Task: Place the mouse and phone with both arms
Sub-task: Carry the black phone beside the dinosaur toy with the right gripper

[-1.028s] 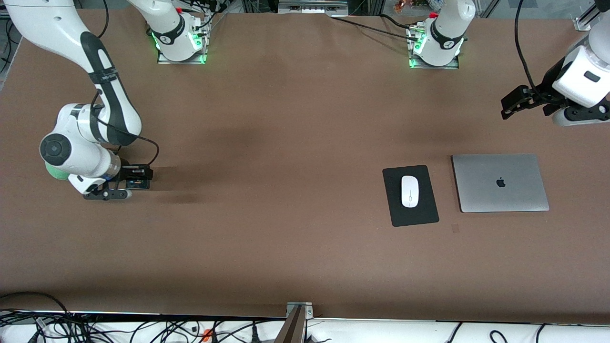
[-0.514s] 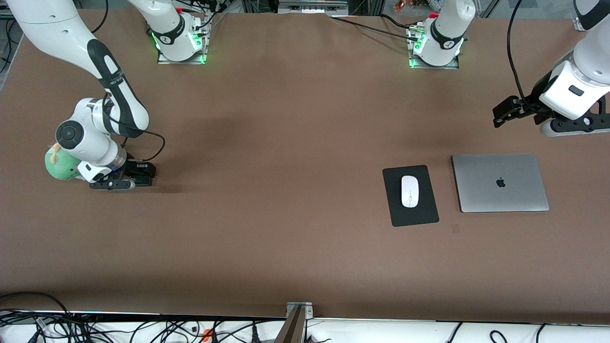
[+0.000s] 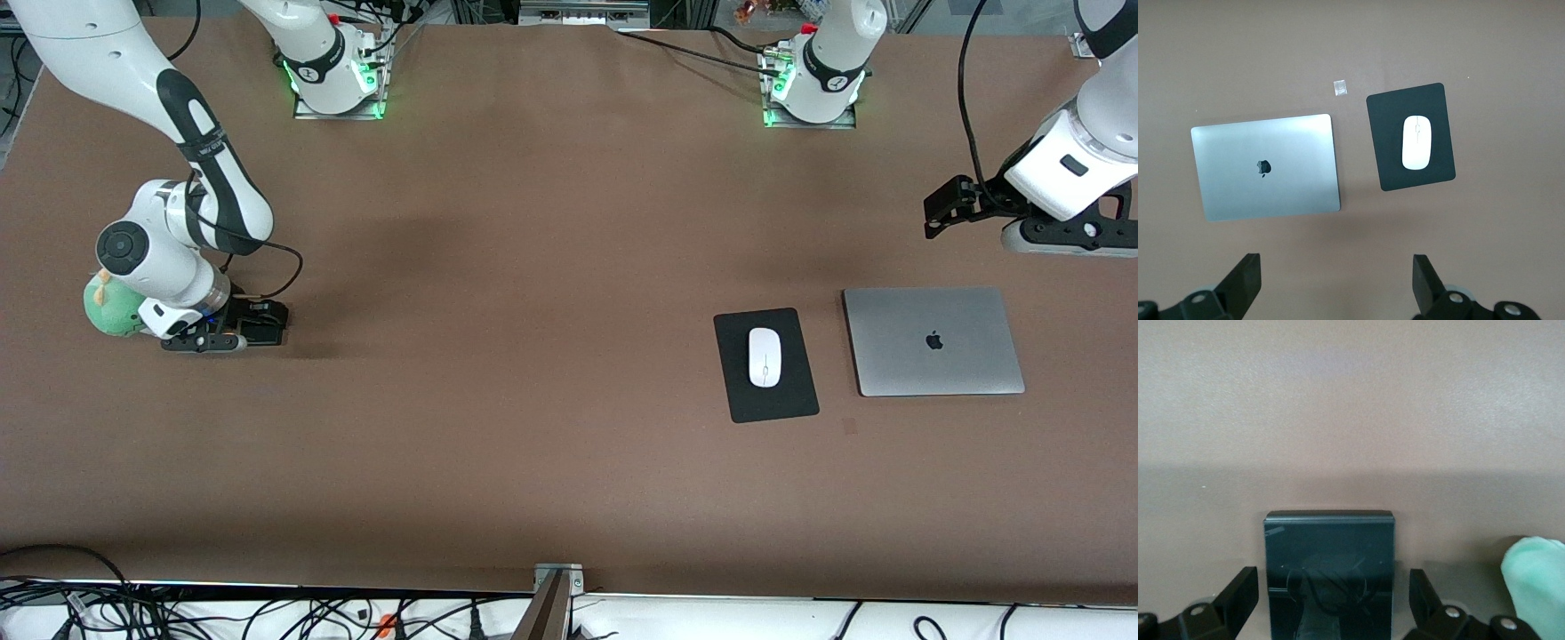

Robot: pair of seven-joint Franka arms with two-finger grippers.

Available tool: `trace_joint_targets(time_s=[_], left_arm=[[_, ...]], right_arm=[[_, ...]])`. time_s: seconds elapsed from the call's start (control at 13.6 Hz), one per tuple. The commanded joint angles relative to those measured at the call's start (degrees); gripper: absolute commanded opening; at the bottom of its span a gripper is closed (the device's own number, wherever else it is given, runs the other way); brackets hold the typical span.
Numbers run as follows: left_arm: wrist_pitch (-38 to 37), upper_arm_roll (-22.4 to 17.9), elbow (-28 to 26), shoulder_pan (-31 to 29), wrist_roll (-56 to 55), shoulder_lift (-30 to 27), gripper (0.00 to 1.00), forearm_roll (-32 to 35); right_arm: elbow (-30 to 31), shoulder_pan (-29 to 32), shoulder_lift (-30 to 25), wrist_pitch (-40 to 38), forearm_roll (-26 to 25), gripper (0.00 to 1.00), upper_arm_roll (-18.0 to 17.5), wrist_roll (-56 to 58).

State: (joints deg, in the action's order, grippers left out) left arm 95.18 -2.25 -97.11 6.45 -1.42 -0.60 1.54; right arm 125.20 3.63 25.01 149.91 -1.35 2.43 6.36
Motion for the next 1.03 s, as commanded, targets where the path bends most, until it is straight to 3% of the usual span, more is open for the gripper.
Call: trace_joint_targets(time_s=[0.0,0.22,0.73,0.95], left_arm=[[-0.34,-0.38,5.34,0.23,1.51,3.76,1.0,-0.39],[-0.52,-0.3,5.88,0.41,1.86,3.59,1.0,-0.31],[-0.52,-0.12,5.7,0.58,1.51,3.59,1.0,-0.74],[-0.78,-0.12,5.53,0.5,1.51,3.5,1.0,-0.83]], right_arm=[[-0.92,1.12,-3.91,-6.01,1.18,1.0,-1.2,1.55],[-3.2,1.12,-7.59,-11.72,1.18,1.0,-1.55,1.29],[-19.18,1.03,-14.54,-43.08,4.33,1.0,-1.73,0.67],[-25.17,0.94,-16.91,-53.11,5.22,1.0,-1.73,0.67]])
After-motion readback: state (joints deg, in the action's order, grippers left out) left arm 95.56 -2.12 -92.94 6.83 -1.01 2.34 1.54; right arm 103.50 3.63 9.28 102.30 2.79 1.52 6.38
